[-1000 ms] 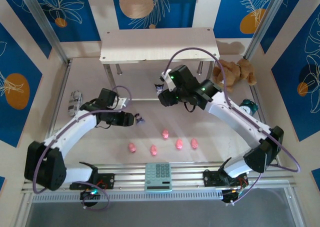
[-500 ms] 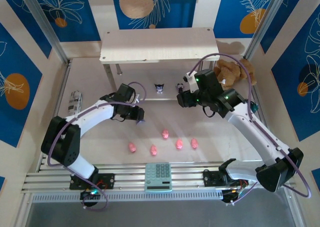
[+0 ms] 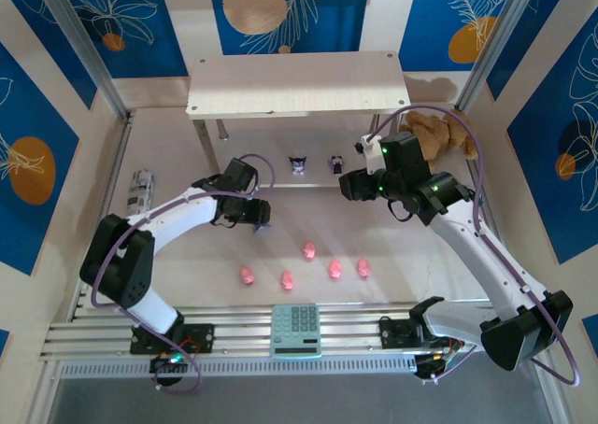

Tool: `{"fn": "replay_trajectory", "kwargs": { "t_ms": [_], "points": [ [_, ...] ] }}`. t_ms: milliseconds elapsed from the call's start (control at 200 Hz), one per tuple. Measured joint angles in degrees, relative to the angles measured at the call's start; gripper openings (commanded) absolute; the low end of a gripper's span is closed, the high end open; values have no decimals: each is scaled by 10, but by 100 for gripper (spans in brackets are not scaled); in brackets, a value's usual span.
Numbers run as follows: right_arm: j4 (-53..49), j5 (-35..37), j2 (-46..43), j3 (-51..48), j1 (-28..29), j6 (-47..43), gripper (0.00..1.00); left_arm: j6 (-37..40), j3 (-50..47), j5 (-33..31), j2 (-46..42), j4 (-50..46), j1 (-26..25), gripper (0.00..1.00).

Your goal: Place and organize the plastic toys onto the shelf

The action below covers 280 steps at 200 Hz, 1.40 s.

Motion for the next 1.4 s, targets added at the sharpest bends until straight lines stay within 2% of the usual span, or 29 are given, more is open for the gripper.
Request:
{"fn": "replay_trajectory", "kwargs": {
  "t_ms": [360,575,795,895,1065,1236,1401],
  "points": [
    [15,-31,-14,-11,-28,-1,61,-24,0,-4,61,26,-5,55],
    [19,-42,-16,-21,-37,0,61,-22,0,-4,76,29,-12,40],
    [18,-54,-16,-22,-37,0,61,3,3,2,74,26,-12,34],
    [13,-70,-16,-22,-37,1,61,45,7,29,65,16,-12,33],
    [-24,-137,-13,-15,-41,4,60,178,53,74,11,-40,-14,34],
    [-68,-242,13,15,-52,30,60,297,78,179,-97,-57,-16,38],
    [-71,-356,20,13,-56,94,60,351,129,279,-136,-82,-17,39]
  ]
}}
